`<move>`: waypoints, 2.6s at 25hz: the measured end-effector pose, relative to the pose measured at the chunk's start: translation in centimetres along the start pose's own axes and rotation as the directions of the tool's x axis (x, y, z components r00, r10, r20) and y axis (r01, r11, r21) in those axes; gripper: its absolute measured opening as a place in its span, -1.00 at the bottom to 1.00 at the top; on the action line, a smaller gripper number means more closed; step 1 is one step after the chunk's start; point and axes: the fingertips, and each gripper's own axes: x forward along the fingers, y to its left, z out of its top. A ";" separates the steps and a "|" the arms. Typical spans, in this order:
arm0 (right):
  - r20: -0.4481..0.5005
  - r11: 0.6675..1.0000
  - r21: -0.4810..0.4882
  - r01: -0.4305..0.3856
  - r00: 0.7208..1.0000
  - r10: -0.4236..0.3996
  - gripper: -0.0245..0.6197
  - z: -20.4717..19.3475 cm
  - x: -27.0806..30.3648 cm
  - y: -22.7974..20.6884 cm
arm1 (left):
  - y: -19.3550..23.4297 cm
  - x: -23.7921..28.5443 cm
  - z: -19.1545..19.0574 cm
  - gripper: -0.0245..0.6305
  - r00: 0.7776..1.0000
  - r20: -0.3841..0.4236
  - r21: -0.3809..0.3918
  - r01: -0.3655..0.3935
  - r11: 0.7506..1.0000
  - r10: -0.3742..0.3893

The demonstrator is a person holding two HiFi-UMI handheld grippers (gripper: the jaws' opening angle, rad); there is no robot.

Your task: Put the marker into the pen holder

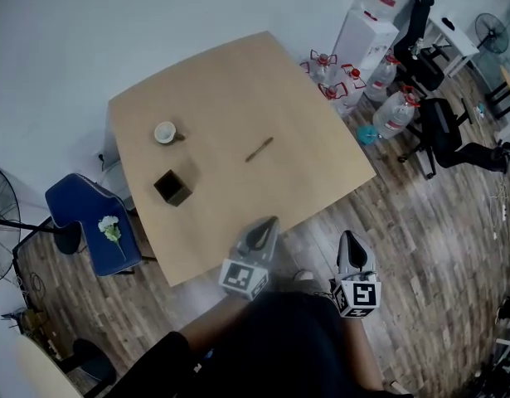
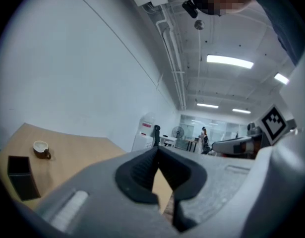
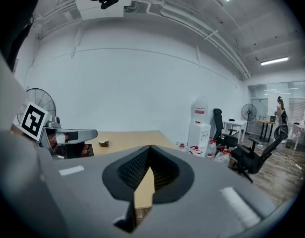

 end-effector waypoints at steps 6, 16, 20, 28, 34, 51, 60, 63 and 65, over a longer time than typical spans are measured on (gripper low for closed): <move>0.009 0.998 -0.007 -0.059 0.998 0.059 -0.92 1.1 4.5 0.5 | 2.6 1.0 -0.4 -0.92 0.999 -0.007 -0.013 -0.044 0.999 0.044; 0.042 0.973 0.005 -0.231 0.972 0.230 -0.92 3.4 14.6 -3.5 | 6.2 7.1 -0.4 -0.92 0.973 -0.021 -0.028 -0.232 0.972 0.232; 0.057 0.952 0.047 -0.302 0.952 0.300 -0.92 5.3 19.1 -6.5 | 7.9 11.4 0.4 -0.92 0.952 -0.037 0.014 -0.304 0.952 0.305; 0.040 0.877 0.068 -0.475 0.880 0.473 -0.92 6.7 27.1 -9.7 | 11.5 18.2 -0.9 -0.92 0.885 -0.091 0.053 -0.454 0.889 0.457; -0.002 0.812 0.112 -0.573 0.817 0.577 -0.92 5.8 30.9 -11.2 | 13.3 21.4 -2.6 -0.91 0.815 -0.152 0.061 -0.557 0.829 0.559; -0.187 0.720 0.116 -0.684 0.697 0.692 -0.92 1.4 40.5 -8.3 | 24.7 25.7 -14.2 -0.89 0.707 -0.427 0.176 -0.546 0.819 0.564; -0.247 0.707 0.106 -0.699 0.670 0.700 -0.92 -0.3 43.4 -8.2 | 28.2 29.6 -19.3 -0.68 0.711 -0.590 0.180 -0.346 0.921 0.382; -0.247 0.709 0.141 -0.691 0.669 0.701 -0.92 -1.0 44.2 -8.1 | 29.2 30.3 -21.1 -0.63 0.697 -0.637 0.153 -0.303 0.941 0.328; -0.206 0.699 0.181 -0.692 0.668 0.715 -0.92 -0.5 44.3 -7.9 | 30.0 30.3 -22.6 -0.63 0.667 -0.678 0.157 -0.280 0.947 0.310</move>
